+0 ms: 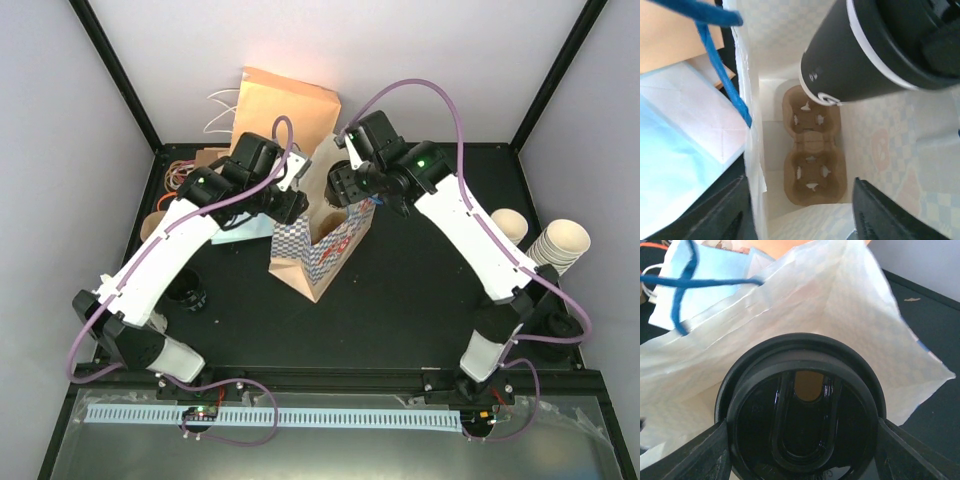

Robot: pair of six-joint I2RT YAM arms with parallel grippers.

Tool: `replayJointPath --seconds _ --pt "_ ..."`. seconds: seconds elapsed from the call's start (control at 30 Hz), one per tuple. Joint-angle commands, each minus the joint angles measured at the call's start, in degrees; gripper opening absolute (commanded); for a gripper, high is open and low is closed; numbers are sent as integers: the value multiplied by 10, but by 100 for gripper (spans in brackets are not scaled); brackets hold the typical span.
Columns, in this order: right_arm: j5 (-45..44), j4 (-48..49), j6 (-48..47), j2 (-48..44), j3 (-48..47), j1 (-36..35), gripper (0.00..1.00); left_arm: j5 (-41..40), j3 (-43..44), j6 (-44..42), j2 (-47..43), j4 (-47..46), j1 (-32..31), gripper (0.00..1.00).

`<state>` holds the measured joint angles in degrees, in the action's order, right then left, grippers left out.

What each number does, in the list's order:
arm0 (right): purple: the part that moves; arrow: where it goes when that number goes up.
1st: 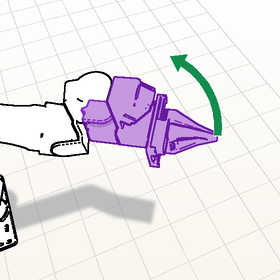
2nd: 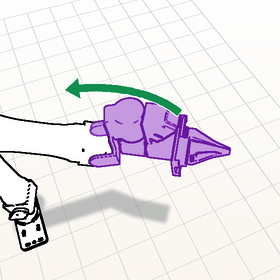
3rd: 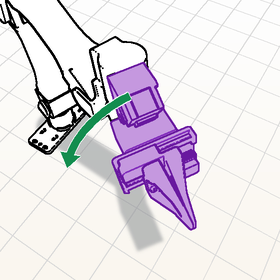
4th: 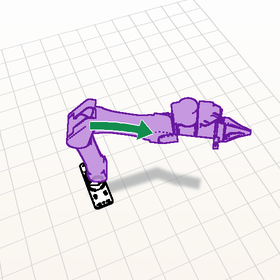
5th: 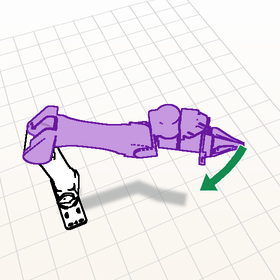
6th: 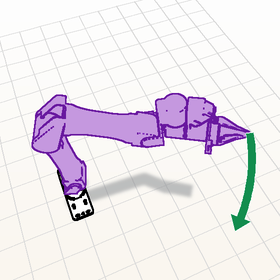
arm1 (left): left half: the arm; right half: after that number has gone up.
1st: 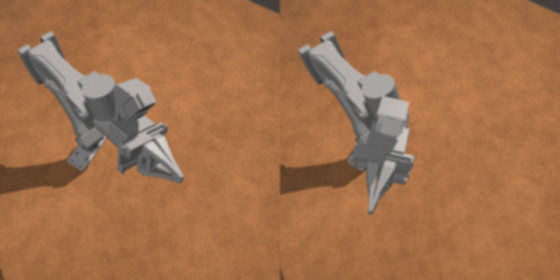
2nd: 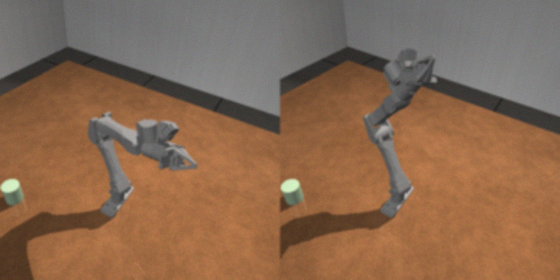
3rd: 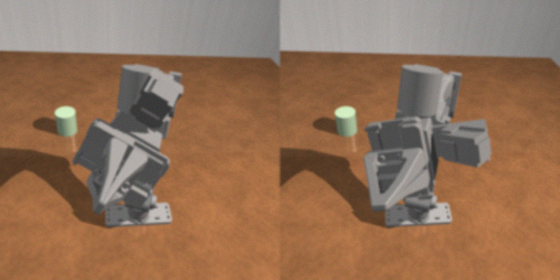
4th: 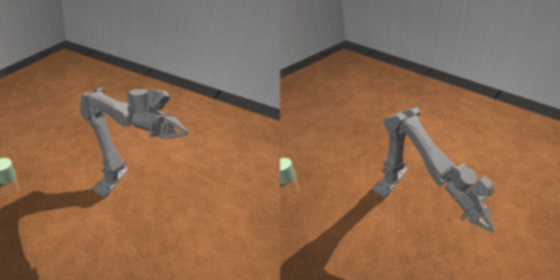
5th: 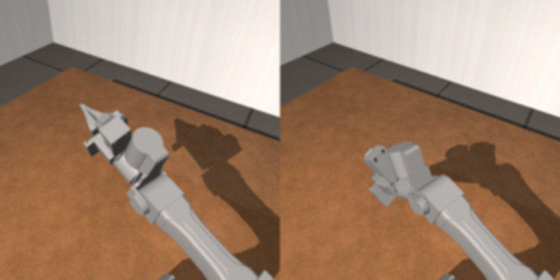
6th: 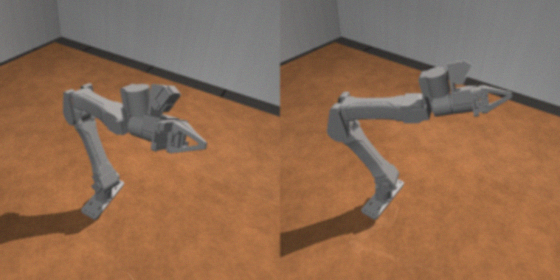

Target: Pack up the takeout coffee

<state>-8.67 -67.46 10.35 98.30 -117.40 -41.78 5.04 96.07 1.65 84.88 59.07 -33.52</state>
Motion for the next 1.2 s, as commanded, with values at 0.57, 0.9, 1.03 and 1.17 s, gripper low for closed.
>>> replayJointPath --seconds 0.57,0.9,1.03,1.17 --pt "50 -39 -30 132 -131 67 63 -147 -88 75 -111 -57 -44 84" --pt "36 -31 -20 58 1 66 63 -62 -97 68 -68 -76 13 89" --pt "45 -17 -14 5 79 63 63 -53 -81 59 -31 -93 14 86" --pt "50 -10 -3 -40 121 54 63 -23 -32 46 14 -88 14 80"
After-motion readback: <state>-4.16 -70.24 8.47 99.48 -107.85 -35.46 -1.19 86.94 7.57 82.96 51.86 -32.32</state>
